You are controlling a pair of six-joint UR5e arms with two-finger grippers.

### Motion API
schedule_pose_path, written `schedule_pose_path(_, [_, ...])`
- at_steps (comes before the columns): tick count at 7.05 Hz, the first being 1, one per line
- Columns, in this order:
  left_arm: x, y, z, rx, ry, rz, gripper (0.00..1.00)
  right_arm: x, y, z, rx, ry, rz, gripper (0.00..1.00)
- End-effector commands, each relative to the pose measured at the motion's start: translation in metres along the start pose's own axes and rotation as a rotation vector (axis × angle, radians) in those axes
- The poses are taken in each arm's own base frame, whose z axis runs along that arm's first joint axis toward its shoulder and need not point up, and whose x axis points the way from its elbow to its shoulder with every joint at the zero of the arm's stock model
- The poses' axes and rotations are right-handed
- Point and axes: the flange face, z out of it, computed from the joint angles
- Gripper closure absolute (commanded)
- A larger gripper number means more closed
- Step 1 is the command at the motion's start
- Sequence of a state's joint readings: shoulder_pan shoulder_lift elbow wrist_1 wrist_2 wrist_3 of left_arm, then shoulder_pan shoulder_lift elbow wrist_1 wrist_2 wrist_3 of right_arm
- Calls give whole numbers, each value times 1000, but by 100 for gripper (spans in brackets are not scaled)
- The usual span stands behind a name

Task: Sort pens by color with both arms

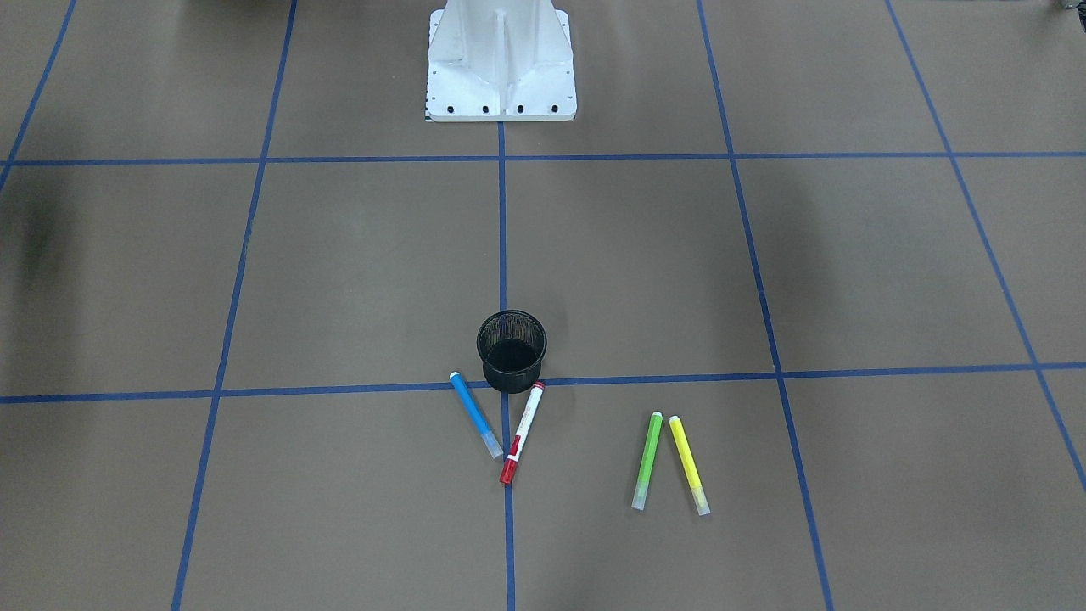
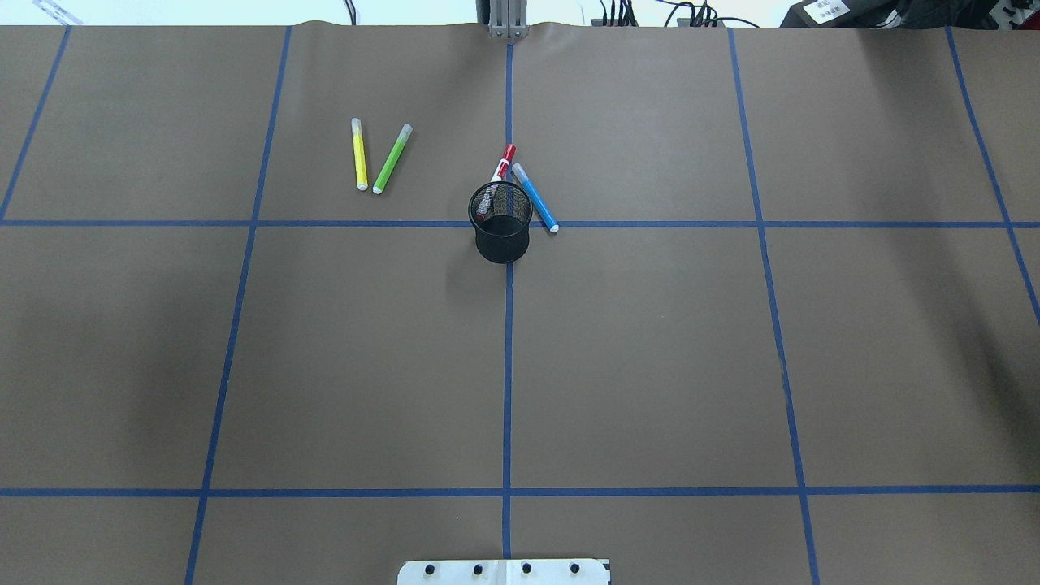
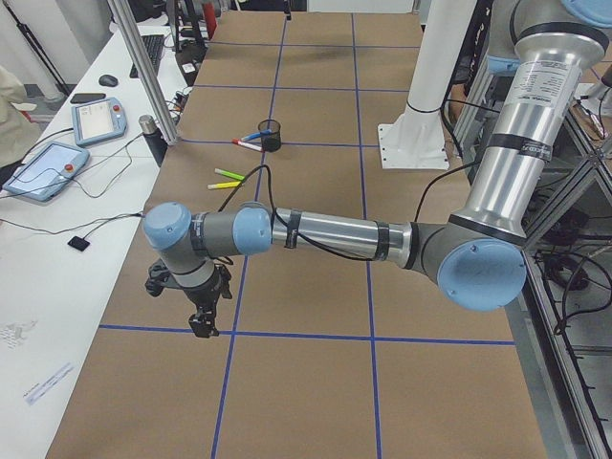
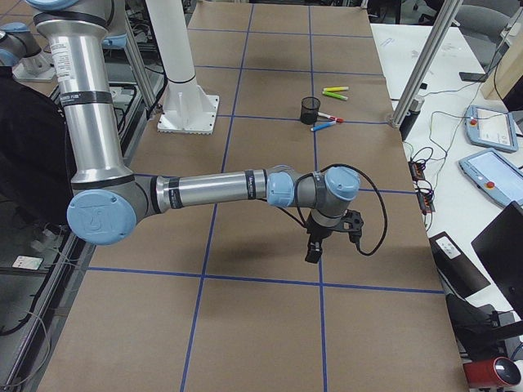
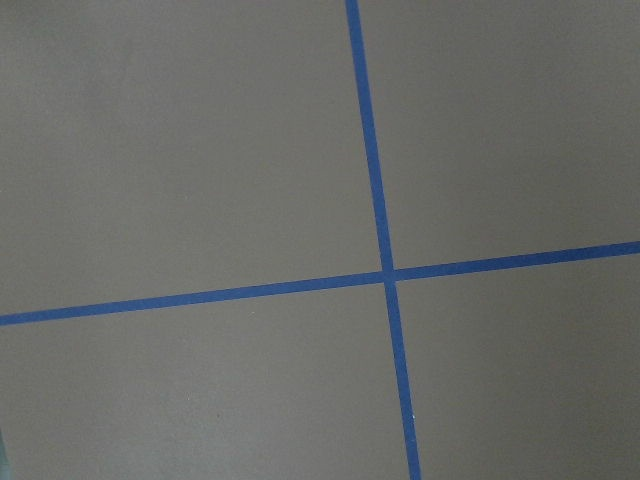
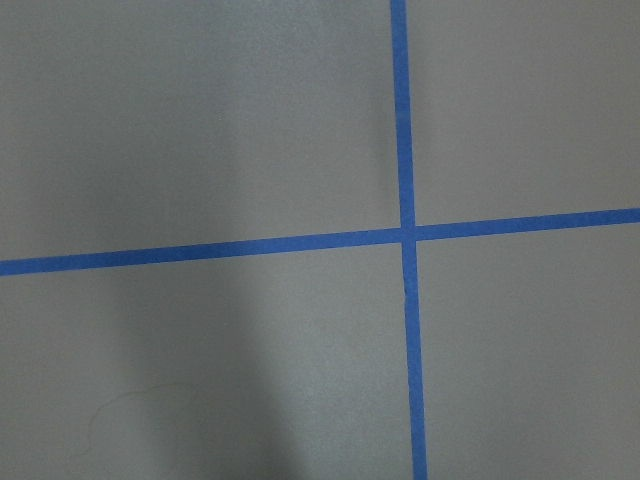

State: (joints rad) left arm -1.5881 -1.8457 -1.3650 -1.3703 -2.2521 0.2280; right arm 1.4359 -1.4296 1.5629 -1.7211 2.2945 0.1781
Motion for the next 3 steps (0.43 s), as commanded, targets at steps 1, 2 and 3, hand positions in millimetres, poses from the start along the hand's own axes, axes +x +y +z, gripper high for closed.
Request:
schedule_pose_path(1, [-25,15,34,-18,9,21,1,3,0,3,-5,5,6,0])
schedule_pose_path(2, [-29,16,29,-10,10,17,1,3,0,3,-5,5,8,0])
schedule_pose_path(3, [-30,16,27,-8,10,13,1,1,-2,1,-1,5,5,0])
